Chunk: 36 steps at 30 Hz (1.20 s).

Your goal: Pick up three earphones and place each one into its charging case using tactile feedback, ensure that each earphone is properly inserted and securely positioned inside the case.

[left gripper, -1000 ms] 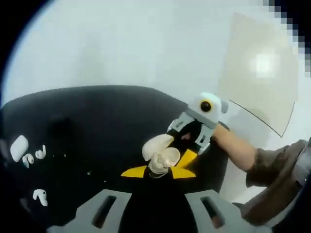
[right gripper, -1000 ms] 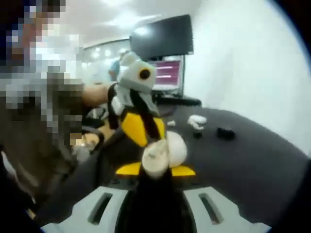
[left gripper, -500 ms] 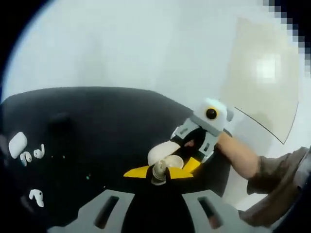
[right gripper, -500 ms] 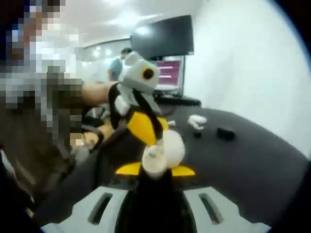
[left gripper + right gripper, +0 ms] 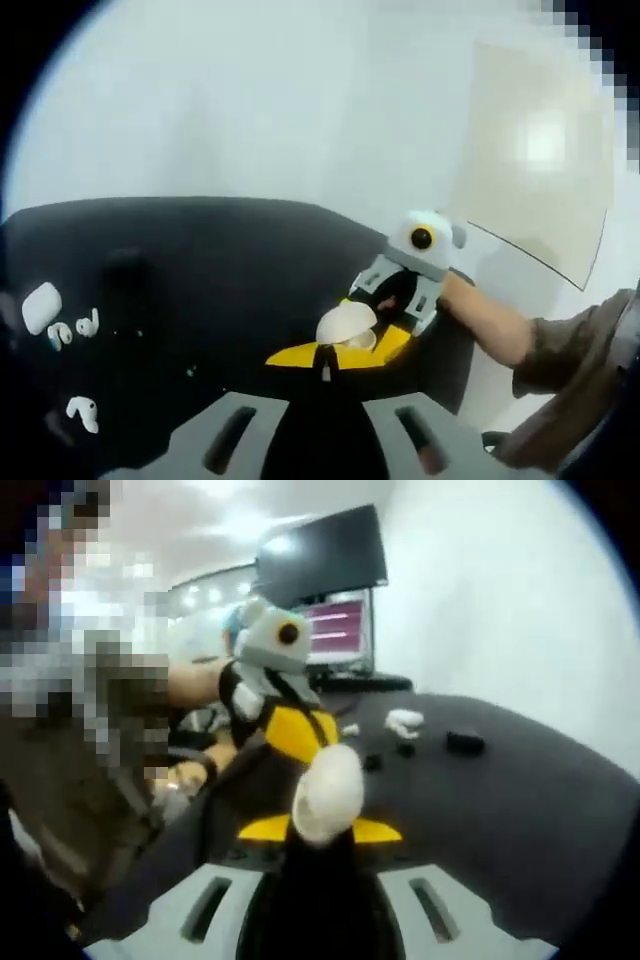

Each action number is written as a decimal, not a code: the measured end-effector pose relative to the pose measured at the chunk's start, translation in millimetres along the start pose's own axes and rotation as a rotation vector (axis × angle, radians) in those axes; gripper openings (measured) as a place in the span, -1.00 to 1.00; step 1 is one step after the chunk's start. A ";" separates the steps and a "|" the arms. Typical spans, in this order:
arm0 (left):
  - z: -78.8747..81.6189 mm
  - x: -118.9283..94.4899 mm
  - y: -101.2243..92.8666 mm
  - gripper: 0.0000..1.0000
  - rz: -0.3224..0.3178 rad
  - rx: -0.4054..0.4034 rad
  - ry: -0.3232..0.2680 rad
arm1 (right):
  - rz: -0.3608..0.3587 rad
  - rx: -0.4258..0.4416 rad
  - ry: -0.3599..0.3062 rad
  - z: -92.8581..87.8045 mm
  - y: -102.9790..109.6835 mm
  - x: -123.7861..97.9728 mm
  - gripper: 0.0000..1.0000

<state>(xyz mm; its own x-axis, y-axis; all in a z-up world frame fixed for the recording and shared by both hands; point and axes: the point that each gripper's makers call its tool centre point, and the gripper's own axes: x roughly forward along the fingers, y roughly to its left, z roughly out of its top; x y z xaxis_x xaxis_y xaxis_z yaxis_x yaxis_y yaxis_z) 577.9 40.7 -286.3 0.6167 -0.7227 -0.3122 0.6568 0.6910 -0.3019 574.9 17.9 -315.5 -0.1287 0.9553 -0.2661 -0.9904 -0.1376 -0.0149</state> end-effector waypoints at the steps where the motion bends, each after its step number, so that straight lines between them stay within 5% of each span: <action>1: 1.2 0.1 -2.1 -0.86 -0.009 0.000 -0.001 | 0.001 -0.004 0.001 0.0 0.1 0.4 -0.57; 15: 2.9 5.4 -8.1 -0.71 0.051 0.054 -0.007 | -0.016 -0.026 0.006 0.2 -3.7 -2.4 -0.57; 26: 3.5 4.3 -3.3 -0.82 0.059 0.064 0.020 | -0.006 -0.024 0.008 -0.3 -1.6 -2.5 -0.57; 36: 11.6 0.9 -8.2 -0.83 -0.002 0.050 -0.045 | 0.006 -0.021 -0.019 5.9 0.6 -5.2 -0.57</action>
<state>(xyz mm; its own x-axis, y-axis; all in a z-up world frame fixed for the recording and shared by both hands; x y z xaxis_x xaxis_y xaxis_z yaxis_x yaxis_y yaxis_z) 578.1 34.1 -273.7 0.6339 -0.7247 -0.2703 0.6781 0.6888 -0.2564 574.6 14.4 -308.4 -0.1358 0.9592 -0.2479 -0.9883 -0.1487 -0.0340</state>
